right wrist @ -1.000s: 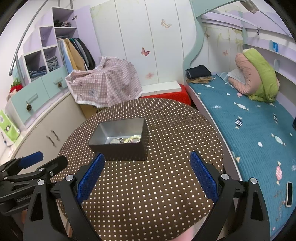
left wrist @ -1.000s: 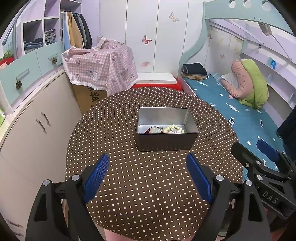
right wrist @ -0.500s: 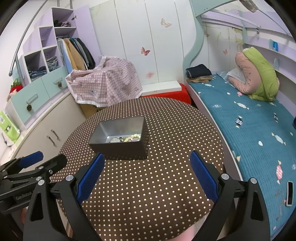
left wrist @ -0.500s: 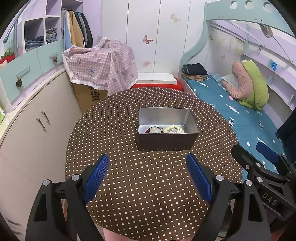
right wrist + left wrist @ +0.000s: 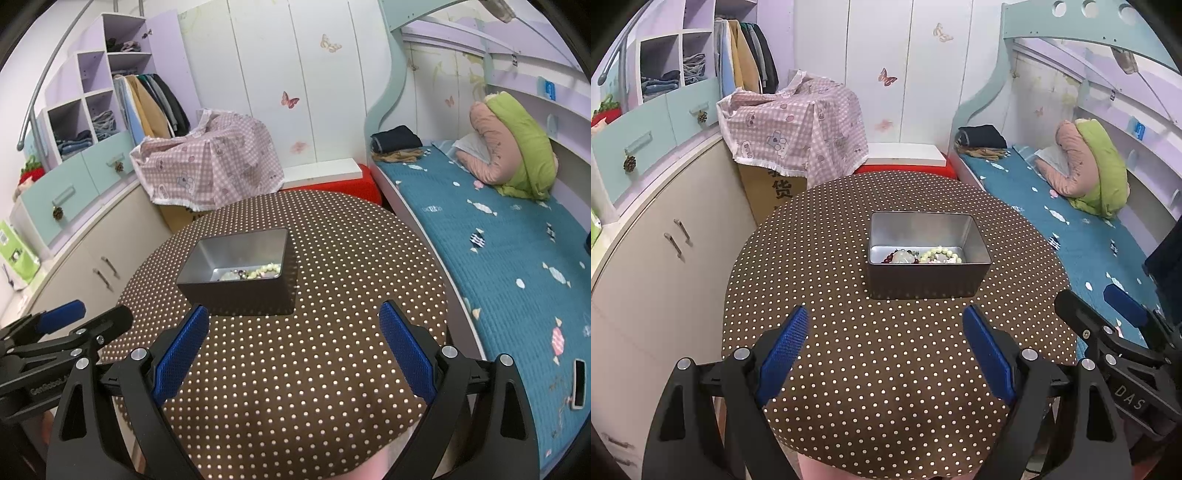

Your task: Organize jewelry

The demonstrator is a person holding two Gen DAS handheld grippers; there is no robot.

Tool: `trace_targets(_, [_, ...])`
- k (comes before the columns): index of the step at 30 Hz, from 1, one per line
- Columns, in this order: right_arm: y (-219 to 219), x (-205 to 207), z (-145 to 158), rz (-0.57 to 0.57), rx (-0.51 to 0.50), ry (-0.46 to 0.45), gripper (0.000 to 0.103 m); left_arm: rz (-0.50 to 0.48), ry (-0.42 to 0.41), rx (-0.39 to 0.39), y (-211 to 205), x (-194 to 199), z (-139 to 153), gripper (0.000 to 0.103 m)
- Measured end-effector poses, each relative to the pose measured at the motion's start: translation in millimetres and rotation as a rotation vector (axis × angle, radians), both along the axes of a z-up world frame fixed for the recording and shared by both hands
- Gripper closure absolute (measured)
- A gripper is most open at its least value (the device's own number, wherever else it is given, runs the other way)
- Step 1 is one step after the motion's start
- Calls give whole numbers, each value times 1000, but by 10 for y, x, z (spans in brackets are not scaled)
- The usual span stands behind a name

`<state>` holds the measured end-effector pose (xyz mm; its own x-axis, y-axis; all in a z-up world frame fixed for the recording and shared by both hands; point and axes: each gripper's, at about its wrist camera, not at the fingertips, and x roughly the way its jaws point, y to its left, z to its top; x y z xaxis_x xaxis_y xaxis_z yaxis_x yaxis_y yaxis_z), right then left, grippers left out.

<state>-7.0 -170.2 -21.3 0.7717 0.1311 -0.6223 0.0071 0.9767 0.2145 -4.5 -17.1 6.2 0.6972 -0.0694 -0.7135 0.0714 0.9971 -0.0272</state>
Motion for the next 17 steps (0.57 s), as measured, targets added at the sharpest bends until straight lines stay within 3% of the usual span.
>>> trace_targets(17, [1,39,19,4,4,12,13,10,9,-2,-12,40,-40,20])
